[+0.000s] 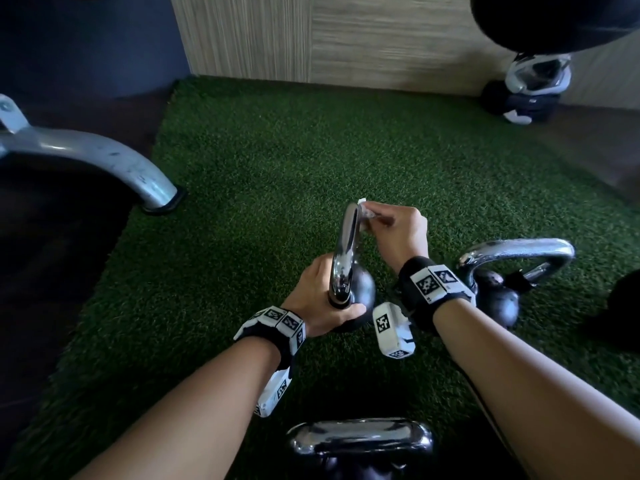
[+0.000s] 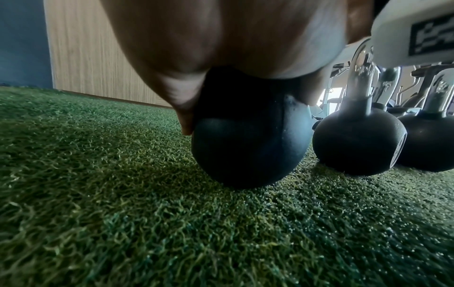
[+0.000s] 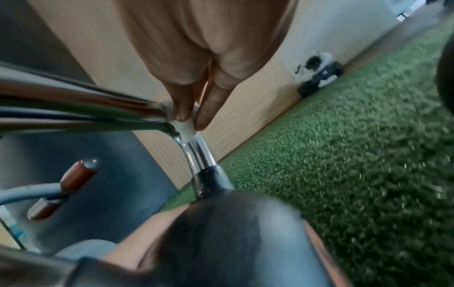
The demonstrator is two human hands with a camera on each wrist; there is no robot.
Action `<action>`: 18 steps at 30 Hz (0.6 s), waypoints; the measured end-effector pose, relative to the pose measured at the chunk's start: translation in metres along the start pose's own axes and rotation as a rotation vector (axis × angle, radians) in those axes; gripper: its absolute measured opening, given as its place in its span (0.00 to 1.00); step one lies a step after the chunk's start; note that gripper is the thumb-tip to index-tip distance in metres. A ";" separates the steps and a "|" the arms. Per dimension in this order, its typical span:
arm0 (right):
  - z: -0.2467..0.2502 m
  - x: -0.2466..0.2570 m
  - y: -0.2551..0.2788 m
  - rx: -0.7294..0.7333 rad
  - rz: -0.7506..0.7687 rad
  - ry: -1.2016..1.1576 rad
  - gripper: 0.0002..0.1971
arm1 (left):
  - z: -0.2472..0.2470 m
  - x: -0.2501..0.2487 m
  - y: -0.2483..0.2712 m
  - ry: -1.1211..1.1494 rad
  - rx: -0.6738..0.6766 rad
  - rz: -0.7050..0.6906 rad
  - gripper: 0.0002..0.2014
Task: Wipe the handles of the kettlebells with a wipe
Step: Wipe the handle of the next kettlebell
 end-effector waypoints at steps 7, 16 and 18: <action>0.005 0.029 -0.008 0.109 0.150 0.014 0.13 | -0.004 0.007 -0.006 0.007 0.060 0.062 0.48; 0.010 0.041 0.007 0.309 0.033 -0.099 0.13 | -0.003 0.006 -0.012 -0.076 0.110 0.106 0.57; 0.008 0.036 0.013 0.346 -0.053 -0.187 0.13 | -0.003 0.008 -0.014 -0.068 0.125 0.111 0.59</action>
Point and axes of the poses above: each hand's wrist, its own y-axis away from the middle knuckle, its own z-axis out of the back of the hand, x = y × z, the point moved 9 cm from there along -y, towards the middle knuckle, and after that the axes turned 7 degrees about z, right-handed, at the moved point
